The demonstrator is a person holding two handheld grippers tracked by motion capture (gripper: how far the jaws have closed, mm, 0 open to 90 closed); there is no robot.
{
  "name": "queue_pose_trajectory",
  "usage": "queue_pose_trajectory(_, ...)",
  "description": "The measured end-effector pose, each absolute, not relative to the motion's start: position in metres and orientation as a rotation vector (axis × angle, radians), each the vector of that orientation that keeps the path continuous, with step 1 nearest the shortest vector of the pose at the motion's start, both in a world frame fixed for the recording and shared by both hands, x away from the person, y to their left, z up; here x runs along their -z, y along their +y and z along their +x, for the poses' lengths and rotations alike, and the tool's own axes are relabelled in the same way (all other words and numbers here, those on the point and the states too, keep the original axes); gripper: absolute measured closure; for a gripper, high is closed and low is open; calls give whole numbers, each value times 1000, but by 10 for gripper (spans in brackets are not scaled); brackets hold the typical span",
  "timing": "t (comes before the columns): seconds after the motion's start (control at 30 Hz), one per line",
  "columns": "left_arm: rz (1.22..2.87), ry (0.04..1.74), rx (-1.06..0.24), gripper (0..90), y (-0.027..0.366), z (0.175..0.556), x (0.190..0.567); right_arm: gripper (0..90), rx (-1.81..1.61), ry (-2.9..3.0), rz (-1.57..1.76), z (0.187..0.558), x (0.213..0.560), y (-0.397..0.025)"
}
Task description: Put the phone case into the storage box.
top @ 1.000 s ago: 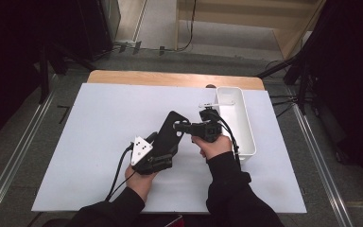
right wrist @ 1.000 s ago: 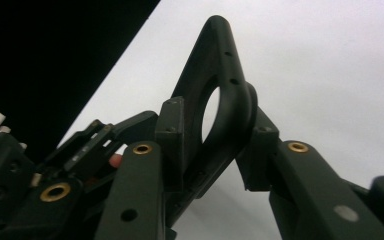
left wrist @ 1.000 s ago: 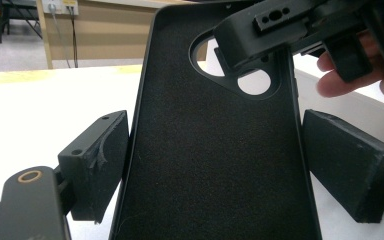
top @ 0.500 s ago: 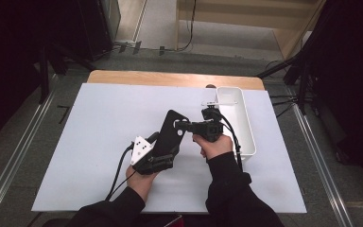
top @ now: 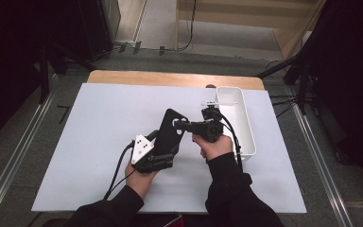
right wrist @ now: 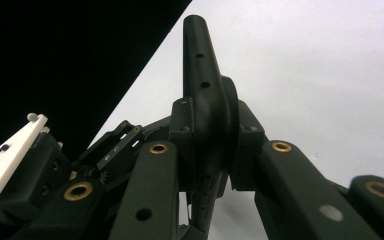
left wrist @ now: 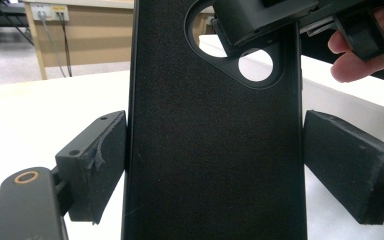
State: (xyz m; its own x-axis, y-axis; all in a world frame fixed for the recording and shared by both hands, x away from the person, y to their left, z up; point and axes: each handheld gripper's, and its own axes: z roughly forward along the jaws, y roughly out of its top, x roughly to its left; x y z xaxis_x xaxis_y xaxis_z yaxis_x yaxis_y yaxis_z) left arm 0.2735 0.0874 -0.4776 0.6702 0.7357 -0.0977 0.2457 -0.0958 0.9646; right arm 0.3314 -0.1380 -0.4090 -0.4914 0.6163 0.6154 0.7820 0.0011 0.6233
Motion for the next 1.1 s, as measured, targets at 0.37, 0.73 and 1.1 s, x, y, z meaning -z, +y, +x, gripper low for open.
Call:
queue_pose_trajectory(0.37,1727,780,-424,119,87,277,468,748,1530,-2143,-1501,331,405,-145)
queue_pose_trajectory(0.73,1718,756,-375,135,97,279,450,747,1548,-2240,-1492,328,401,-151)
queue_pose_trajectory(1.1,1765,736,-301,136,110,290,443,746,1586,-2308,-1447,326,399,-158)
